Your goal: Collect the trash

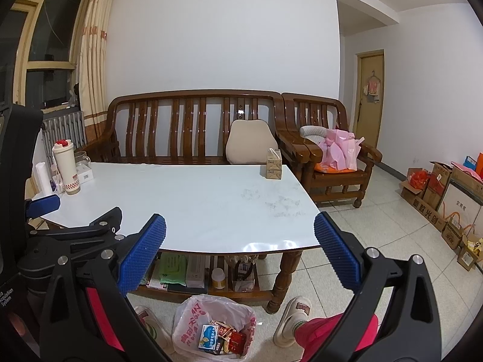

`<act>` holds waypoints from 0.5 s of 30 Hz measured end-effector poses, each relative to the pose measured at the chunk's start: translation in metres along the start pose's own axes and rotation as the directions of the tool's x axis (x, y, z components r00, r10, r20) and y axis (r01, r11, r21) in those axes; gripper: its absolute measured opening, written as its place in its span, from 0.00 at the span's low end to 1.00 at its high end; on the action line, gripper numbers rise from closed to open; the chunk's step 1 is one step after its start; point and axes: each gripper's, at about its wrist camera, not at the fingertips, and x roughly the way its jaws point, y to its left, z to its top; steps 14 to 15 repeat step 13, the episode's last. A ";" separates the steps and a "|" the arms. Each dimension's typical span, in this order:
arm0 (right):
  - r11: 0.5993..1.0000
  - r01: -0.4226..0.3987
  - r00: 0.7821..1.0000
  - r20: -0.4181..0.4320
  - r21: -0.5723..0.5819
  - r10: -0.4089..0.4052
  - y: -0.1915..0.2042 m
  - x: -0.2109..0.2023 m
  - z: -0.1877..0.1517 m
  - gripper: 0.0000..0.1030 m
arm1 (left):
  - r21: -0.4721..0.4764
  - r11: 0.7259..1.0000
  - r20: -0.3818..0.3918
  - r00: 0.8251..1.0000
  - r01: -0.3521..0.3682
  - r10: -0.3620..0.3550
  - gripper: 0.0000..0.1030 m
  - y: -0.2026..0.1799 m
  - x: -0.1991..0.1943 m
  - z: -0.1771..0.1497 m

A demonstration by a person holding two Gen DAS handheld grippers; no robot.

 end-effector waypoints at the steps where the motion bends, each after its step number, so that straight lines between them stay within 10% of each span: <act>1: 1.000 0.000 1.000 0.001 0.001 0.000 0.000 0.000 0.000 0.93 | -0.001 1.000 -0.001 1.000 0.005 -0.005 0.92 0.001 0.000 0.000; 15: 1.000 -0.001 1.000 -0.003 -0.002 0.001 -0.003 0.001 0.002 0.93 | -0.004 1.000 -0.001 1.000 -0.003 0.003 0.92 0.001 0.000 0.002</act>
